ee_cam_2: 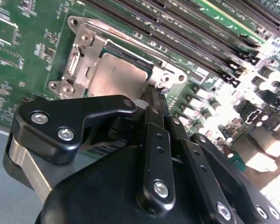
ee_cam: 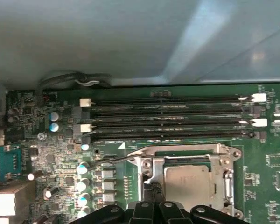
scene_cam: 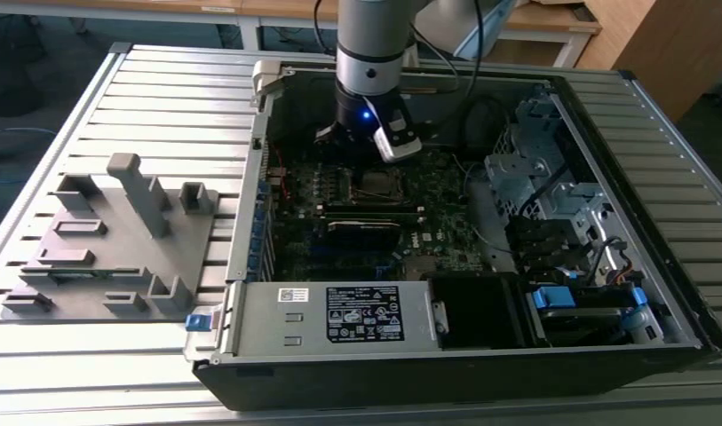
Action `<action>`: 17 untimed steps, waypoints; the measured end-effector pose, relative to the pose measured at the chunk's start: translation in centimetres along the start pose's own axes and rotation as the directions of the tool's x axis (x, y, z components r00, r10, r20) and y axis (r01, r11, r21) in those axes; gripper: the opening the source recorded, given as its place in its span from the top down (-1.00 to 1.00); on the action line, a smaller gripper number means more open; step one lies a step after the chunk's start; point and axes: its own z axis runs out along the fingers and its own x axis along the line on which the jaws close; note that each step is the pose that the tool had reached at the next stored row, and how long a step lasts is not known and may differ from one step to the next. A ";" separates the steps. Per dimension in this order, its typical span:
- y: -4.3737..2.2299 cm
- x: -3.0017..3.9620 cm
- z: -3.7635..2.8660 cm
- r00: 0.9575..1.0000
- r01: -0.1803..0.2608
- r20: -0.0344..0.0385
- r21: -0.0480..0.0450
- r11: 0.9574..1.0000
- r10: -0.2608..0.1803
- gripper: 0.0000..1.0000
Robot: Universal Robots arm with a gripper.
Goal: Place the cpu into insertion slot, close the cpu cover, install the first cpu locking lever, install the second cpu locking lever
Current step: 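Close the cpu cover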
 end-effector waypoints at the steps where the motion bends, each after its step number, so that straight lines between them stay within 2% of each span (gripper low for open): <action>1: -0.01 0.11 0.05 1.000 0.003 0.000 0.000 1.000 -0.003 0.80; 5: -0.03 0.42 0.23 1.000 0.013 0.000 0.001 1.000 -0.013 0.80; 17: -0.02 0.41 0.32 1.000 0.013 0.000 0.000 1.000 -0.013 0.80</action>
